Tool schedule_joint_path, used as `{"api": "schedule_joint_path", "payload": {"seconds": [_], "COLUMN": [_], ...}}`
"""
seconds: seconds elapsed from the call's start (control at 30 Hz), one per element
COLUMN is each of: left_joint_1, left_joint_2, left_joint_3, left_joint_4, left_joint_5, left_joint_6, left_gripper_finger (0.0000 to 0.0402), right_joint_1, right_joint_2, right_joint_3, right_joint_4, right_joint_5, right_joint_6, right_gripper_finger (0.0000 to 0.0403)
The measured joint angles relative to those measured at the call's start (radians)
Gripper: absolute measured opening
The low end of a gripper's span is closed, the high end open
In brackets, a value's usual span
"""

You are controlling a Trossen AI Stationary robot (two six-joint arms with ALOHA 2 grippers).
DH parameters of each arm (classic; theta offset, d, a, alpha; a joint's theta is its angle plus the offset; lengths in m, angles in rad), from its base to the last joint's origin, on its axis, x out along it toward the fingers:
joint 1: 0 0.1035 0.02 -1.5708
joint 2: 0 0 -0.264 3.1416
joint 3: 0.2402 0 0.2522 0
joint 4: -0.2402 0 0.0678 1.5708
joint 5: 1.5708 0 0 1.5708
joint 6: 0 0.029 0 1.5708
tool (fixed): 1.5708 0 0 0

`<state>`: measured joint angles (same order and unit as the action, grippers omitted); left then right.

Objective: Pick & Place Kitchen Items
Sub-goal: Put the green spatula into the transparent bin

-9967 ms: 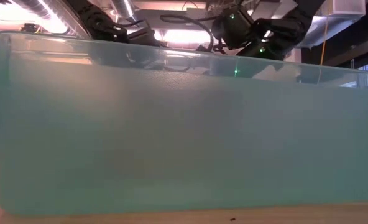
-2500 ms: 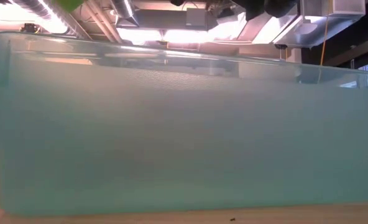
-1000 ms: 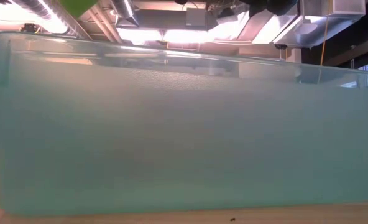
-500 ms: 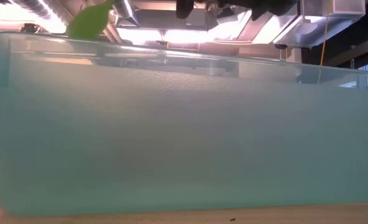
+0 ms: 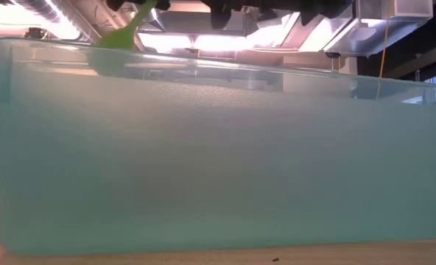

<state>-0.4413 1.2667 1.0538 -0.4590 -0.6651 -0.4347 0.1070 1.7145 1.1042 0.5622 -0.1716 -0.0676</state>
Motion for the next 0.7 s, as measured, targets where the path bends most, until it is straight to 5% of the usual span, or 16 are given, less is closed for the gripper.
{"api": "schedule_joint_path", "payload": {"seconds": [0.13,0.23,0.47,0.7], "left_joint_1": [0.026,0.030,-0.045,-0.178], "left_joint_2": [0.000,0.000,-0.014,-0.007], "left_joint_3": [0.000,0.000,0.002,0.001], "left_joint_4": [-0.025,-0.034,-0.034,-0.161], "left_joint_5": [0.062,0.057,-0.143,-0.405], "left_joint_6": [-0.024,-0.037,-0.063,-0.309], "left_gripper_finger": [0.0030,0.0019,0.0019,0.0019], "right_joint_1": [-0.001,0.000,0.002,0.012], "right_joint_2": [0.000,0.000,-0.004,-0.037], "right_joint_3": [0.000,0.001,-0.003,0.000], "right_joint_4": [-0.022,-0.045,-0.112,-0.163], "right_joint_5": [0.007,0.027,0.018,0.019], "right_joint_6": [-0.017,-0.045,-0.044,-0.052], "right_gripper_finger": [0.0023,0.0023,0.0120,0.0217]}}
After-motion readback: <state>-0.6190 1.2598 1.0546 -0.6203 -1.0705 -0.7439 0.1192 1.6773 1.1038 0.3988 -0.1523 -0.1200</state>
